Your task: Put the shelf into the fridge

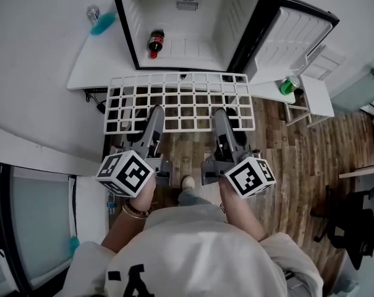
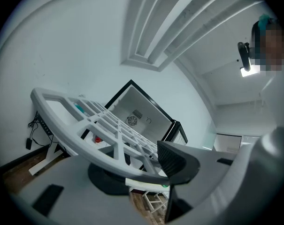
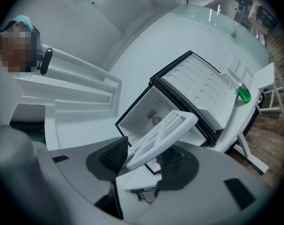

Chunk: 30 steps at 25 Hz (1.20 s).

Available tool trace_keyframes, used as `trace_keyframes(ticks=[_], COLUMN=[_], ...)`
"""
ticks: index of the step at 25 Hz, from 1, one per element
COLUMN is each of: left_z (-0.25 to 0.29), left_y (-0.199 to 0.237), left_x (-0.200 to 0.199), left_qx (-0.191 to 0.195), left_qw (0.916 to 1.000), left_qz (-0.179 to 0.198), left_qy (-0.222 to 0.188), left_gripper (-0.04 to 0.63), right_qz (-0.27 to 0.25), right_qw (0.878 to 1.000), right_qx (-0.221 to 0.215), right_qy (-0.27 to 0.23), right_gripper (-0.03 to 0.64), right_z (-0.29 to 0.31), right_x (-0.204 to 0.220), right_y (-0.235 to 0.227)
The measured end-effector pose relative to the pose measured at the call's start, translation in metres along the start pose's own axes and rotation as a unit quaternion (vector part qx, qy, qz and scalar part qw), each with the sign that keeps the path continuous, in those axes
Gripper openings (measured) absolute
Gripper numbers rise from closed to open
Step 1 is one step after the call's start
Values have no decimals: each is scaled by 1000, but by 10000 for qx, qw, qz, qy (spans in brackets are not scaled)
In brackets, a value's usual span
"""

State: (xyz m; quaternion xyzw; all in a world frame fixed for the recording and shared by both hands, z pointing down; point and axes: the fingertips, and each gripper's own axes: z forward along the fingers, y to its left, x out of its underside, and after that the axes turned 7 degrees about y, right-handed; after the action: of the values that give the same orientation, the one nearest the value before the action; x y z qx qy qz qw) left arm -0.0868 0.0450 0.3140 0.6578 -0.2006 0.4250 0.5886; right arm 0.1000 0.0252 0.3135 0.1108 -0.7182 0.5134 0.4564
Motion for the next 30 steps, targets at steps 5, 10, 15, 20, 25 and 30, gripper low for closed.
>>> trace_keyframes(ticks=[5, 10, 15, 20, 25, 30], left_z=[37, 63, 77, 82, 88, 93], left_y=[4, 7, 13, 15, 13, 20], left_x=[-4, -6, -9, -10, -17, -16], left_qx=[-89, -133, -180, -253, -290, -314], left_qw=[10000, 9999, 9998, 9997, 9996, 9995], left_qz=[-6, -31, 11, -21, 65, -18], left_qy=[-37, -85, -63, -49, -35, -10], left_gripper=[172, 172, 172, 172, 172, 172], right_qz=[26, 38, 104, 155, 224, 259], right_qw=[9999, 9998, 9996, 9993, 9992, 9991], right_qx=[-90, -143, -169, -210, -261, -255], right_qy=[79, 137, 202, 249, 206, 206], right_gripper=[193, 193, 193, 193, 193, 193], right_z=[30, 51, 65, 72, 79, 86], right_x=[-15, -25, -26, -27, -32, -31], right_y=[-23, -39, -48, -52, -53, -56])
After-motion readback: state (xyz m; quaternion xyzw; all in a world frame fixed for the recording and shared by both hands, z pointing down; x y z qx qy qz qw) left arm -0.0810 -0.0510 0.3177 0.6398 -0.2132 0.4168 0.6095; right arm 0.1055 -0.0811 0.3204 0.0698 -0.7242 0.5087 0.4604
